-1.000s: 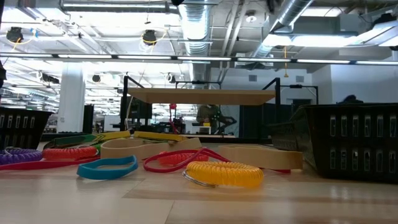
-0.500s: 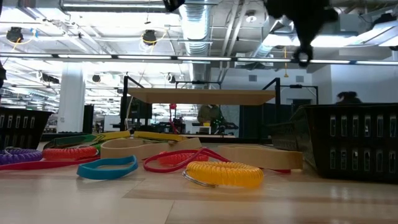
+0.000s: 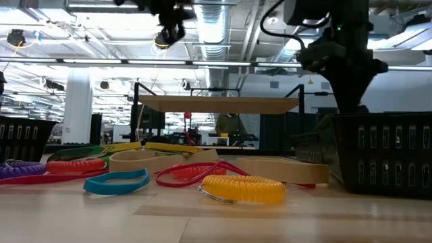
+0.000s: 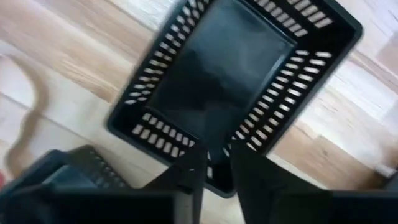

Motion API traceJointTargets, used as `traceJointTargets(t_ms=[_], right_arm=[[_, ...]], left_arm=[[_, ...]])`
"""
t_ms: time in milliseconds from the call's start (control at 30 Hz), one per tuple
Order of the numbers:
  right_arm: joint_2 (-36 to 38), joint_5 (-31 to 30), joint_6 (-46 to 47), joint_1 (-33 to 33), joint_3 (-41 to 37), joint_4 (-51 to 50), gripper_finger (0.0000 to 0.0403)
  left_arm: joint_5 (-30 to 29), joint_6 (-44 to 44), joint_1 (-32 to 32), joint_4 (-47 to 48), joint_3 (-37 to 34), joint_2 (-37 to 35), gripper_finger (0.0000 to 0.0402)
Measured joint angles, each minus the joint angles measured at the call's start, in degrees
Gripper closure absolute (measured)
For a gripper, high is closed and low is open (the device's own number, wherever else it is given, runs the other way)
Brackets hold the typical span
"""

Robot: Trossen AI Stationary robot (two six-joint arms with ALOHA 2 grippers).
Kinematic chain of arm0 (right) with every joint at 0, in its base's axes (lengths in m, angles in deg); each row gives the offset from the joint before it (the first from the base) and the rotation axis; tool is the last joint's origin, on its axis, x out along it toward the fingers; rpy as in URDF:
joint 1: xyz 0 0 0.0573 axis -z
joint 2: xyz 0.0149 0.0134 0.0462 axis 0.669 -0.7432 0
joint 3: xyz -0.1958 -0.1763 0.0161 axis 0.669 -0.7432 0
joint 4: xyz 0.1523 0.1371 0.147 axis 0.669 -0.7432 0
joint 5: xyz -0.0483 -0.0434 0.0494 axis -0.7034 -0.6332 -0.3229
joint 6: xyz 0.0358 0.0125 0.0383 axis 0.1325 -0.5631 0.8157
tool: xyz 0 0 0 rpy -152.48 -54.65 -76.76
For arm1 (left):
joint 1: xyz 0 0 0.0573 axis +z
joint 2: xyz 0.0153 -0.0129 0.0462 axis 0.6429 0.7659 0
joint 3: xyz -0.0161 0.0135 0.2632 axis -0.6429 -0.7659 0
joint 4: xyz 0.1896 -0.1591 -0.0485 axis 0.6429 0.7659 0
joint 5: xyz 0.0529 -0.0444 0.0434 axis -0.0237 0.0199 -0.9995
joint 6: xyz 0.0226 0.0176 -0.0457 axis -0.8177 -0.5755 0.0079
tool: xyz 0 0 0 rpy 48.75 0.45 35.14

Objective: Pick & Place Office Desk Supplies
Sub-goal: Put the black rubber band into the top right black bin, then put the red rubber band into the top right black bin

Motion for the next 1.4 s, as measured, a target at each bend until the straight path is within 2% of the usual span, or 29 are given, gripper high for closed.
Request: traceJointTargets(t_ms=[100,200,367,500,633,833,933,1167,1400], right_arm=[[0.0,0.0,-0.6,0.8,0.0,-2.2,0.0286],[0.0,1.1,-1.0,1.6,0.1,-2.8,0.0252],[0.2,2.1,-1.0,1.9,3.9,-3.0,0.0207],[0.2,2.1,-1.5,1.9,9.2,-1.3,0.0189],[0.3,0.8,-1.7,1.9,14.1,2.1,0.0186],[0.3,0.5,-5.6,1.9,19.1,8.4,0.0194],[0.3,0.4,-6.0,1.9,20.7,8.6,0.0199],[0.2,0.5,-6.0,1.9,21.7,8.8,0.0209],[0.2,1.3,-6.0,1.9,21.7,9.5,0.0212]], left_arm=[[-5.4,0.6,-0.4,-2.6,-7.1,-1.3,0.0286],[-9.2,5.1,-0.4,-4.8,-13.9,-1.4,0.0286],[-10.4,15.5,-0.8,-15.1,-23.1,0.7,0.0284],[-12.4,22.0,-1.4,-21.8,-27.4,2.9,0.0284],[-18.0,27.2,-1.8,-22.8,-28.4,6.6,0.0284],[-26.3,28.0,-3.5,-27.7,-28.4,13.1,0.0284],[-28.5,28.0,-4.3,-31.3,-28.3,15.4,0.0284],[-37.0,26.7,-7.2,-35.6,-28.5,20.9,0.0284],[-42.4,23.3,-11.2,-41.1,-28.1,26.8,0.0284]])
